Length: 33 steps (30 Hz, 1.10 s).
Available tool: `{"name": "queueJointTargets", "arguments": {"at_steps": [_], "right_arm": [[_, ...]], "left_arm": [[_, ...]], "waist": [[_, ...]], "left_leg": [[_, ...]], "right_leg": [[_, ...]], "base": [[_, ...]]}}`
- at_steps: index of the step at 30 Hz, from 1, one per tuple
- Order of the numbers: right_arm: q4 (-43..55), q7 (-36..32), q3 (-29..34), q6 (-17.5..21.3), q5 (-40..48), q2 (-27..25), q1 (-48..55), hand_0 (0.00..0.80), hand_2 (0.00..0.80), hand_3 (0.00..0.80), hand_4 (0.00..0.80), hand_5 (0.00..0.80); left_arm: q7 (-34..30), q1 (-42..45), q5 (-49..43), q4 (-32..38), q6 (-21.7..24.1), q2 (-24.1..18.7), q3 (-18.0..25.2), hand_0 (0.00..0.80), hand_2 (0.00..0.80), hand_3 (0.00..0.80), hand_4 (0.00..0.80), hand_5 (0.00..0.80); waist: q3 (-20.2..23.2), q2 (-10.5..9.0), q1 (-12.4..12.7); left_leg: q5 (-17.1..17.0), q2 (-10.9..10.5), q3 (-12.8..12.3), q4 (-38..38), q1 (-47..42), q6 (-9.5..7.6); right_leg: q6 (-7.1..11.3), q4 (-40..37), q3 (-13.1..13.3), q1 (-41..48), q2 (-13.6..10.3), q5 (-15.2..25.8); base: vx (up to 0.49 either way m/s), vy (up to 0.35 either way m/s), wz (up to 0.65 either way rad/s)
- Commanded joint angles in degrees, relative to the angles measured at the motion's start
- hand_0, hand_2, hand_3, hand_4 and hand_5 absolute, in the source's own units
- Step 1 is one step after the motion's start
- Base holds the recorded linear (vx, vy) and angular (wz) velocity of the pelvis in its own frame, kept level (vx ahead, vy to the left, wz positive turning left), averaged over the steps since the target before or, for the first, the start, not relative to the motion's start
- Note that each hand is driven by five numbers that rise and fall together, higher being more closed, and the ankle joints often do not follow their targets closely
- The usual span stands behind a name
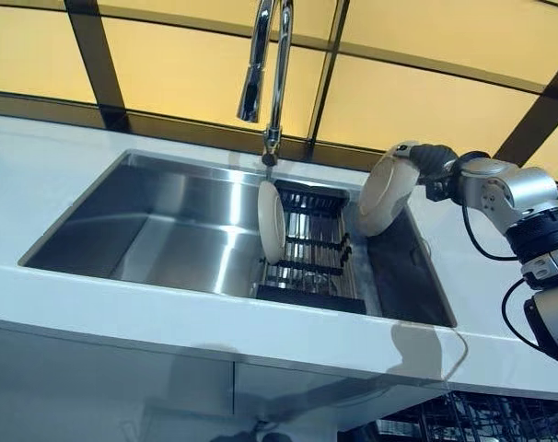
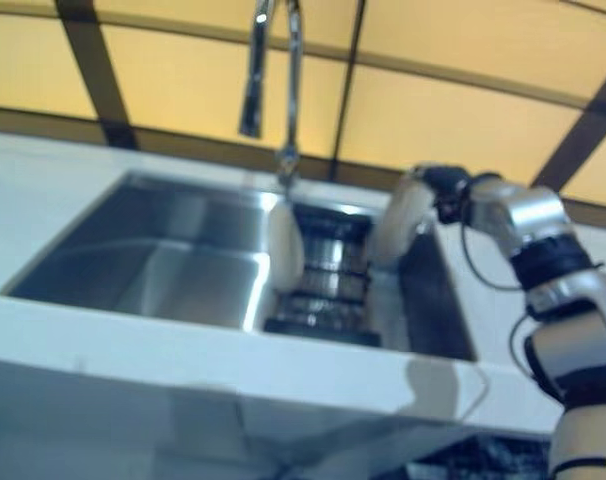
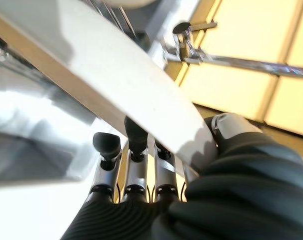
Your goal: Take plates into dishwasher
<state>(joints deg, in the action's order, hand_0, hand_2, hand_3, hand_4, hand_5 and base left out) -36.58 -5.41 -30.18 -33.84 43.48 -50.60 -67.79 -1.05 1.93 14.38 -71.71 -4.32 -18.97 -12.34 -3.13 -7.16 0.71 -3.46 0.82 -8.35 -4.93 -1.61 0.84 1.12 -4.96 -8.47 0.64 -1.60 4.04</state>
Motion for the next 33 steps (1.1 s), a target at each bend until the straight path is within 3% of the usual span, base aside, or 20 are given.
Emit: {"name": "queueJointTargets", "arguments": {"at_steps": [1,13,20,25,26,33], "right_arm": [[-2.2,1.8,-3.2,4.9,-0.2,-6.3,-9.2,0.8,0.8,0.8,0.8,0.8],[-2.6,-4.0,-4.7,6.5,-4.5,-16.2,-9.6,0.8,0.8,0.8,0.8,0.8],[-3.5,-11.2,-1.7,7.7,-7.0,-22.3,-5.1,0.8,0.8,0.8,0.8,0.8],[-2.9,-16.5,4.9,8.3,-10.4,-26.9,4.5,0.8,0.8,0.8,0.8,0.8],[-2.6,-17.4,6.5,8.6,-11.1,-27.8,6.8,0.8,0.8,0.8,0.8,0.8],[3.0,-24.0,23.7,16.1,-16.6,-31.0,30.1,0.8,0.8,0.8,0.8,0.8]], "left_arm": [[0.3,-1.7,-2.1,-4.2,0.5,-0.6,-2.7,0.0,0.0,0.0,0.0,0.0],[-0.1,-0.8,-3.2,-3.9,-0.3,-0.4,-3.6,0.0,0.0,0.0,0.0,0.0],[-0.9,-0.6,-4.7,-3.9,-0.5,-1.1,-3.0,0.0,0.0,0.0,0.0,0.0],[-1.9,-0.5,-5.9,-3.6,-1.1,-1.6,-2.0,0.0,0.0,0.0,0.0,0.0],[-2.1,-0.4,-6.2,-3.6,-1.2,-1.5,-1.9,0.0,0.0,0.0,0.0,0.0],[-3.3,0.1,-7.3,-3.5,-1.7,-2.2,0.3,0.0,0.0,0.0,0.0,0.0]], "waist": [[1.7,-0.46,-0.8],[3.7,-0.78,-5.3],[4.1,-0.47,-8.2],[4.3,-0.18,-10.3],[4.2,0.26,-10.9],[3.9,0.77,-13.6]], "left_leg": [[5.8,-1.0,-1.8,-0.1,-2.4,-0.11],[6.3,-0.1,-5.5,-0.1,-3.5,-0.26],[6.9,0.8,-8.3,-0.1,-4.6,-0.32],[7.1,1.3,-10.9,-0.1,-5.1,-0.27],[8.0,1.4,-10.5,-0.1,-5.7,-0.2],[8.3,1.9,-12.7,-0.1,-5.8,-0.38]], "right_leg": [[3.17,0.0,2.7,2.5,1.5,-2.8],[3.72,0.0,8.2,1.4,3.2,-1.4],[4.14,0.0,9.6,1.4,3.6,-1.2],[4.5,0.0,10.0,1.0,3.6,-0.9],[4.96,0.0,9.8,1.6,3.5,-1.4],[5.3,0.0,9.6,0.9,3.4,-1.1]], "base": [[-0.015,0.001,-0.21],[-0.002,-0.008,-0.27],[0.029,-0.027,-0.27],[0.045,-0.028,-0.23],[0.072,-0.015,-0.1],[0.028,-0.061,-0.19]]}}
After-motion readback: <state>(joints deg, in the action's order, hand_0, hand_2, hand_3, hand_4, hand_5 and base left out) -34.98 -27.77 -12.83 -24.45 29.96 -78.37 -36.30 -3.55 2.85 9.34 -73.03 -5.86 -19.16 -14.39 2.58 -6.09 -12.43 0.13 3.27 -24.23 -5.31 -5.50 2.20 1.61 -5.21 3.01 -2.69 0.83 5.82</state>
